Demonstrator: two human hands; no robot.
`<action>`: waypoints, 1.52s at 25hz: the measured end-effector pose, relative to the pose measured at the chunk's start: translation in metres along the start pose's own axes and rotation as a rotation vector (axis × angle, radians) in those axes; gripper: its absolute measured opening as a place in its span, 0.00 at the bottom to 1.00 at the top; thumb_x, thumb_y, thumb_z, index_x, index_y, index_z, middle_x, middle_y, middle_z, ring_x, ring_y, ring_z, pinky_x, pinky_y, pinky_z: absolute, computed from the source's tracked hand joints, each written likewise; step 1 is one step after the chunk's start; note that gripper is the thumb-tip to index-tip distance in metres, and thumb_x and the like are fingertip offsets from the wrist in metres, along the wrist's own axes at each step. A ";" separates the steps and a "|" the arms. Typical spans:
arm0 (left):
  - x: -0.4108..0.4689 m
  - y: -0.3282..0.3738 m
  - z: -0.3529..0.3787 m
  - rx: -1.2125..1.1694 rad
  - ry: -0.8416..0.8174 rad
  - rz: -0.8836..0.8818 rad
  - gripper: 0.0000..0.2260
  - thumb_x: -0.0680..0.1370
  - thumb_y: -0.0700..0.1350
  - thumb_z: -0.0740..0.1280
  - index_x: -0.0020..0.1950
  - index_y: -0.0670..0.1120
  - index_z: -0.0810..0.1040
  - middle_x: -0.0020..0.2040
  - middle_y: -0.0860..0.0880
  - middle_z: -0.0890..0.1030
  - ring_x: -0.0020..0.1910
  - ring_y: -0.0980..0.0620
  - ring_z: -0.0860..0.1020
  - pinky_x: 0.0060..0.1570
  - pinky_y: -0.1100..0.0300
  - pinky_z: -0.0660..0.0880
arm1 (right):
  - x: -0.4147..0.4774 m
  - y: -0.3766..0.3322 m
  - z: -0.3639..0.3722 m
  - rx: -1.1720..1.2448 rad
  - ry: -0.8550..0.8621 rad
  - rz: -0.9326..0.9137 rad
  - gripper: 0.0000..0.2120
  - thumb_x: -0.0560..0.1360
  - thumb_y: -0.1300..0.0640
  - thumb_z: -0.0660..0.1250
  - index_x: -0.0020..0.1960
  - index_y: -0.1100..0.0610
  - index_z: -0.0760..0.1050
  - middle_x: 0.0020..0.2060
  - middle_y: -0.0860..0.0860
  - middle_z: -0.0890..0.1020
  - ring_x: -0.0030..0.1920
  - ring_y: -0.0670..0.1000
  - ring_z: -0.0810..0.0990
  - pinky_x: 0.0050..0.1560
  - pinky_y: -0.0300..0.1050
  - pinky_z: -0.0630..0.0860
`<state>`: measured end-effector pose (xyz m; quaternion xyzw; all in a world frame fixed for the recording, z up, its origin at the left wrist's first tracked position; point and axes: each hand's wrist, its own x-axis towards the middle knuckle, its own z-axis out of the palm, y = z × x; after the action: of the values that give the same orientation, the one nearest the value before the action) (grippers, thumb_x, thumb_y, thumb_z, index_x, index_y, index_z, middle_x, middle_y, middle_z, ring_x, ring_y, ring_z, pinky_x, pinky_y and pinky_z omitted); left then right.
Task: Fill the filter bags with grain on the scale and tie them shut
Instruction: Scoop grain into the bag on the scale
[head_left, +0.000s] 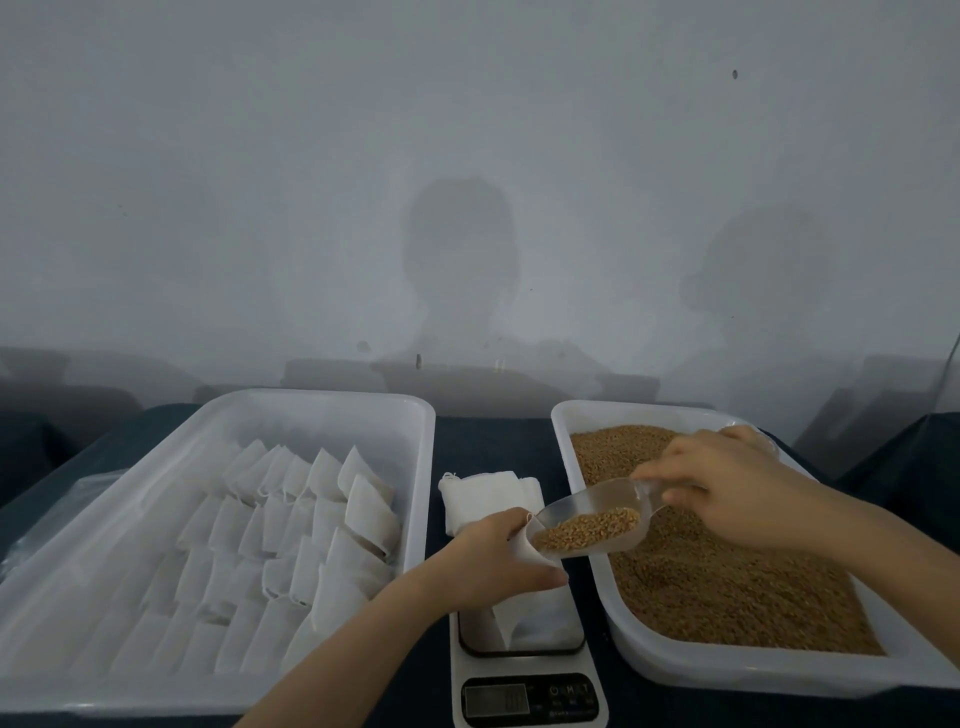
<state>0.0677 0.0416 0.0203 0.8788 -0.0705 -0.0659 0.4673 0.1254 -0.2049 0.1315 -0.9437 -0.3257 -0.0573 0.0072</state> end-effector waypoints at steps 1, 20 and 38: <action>-0.001 0.001 0.000 0.002 0.002 0.002 0.22 0.68 0.59 0.72 0.58 0.55 0.74 0.54 0.55 0.78 0.52 0.56 0.77 0.56 0.58 0.77 | 0.000 -0.003 -0.002 -0.017 0.000 -0.005 0.15 0.78 0.48 0.61 0.62 0.32 0.70 0.46 0.33 0.71 0.54 0.42 0.67 0.62 0.45 0.57; -0.002 0.002 0.000 -0.026 0.065 0.054 0.17 0.70 0.58 0.73 0.55 0.61 0.72 0.52 0.63 0.77 0.51 0.63 0.76 0.46 0.71 0.72 | 0.005 -0.042 -0.031 -0.301 0.008 -0.085 0.15 0.78 0.55 0.59 0.61 0.40 0.73 0.51 0.43 0.73 0.55 0.46 0.68 0.59 0.47 0.54; 0.002 -0.001 -0.003 0.062 0.135 -0.033 0.22 0.70 0.59 0.72 0.58 0.55 0.69 0.48 0.59 0.74 0.46 0.60 0.75 0.40 0.67 0.70 | -0.011 -0.095 -0.034 -0.754 0.446 -0.302 0.42 0.70 0.68 0.26 0.41 0.51 0.80 0.36 0.49 0.78 0.40 0.52 0.77 0.57 0.50 0.71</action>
<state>0.0700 0.0443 0.0211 0.8964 -0.0264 -0.0121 0.4424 0.0546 -0.1388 0.1617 -0.7871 -0.4063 -0.3738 -0.2750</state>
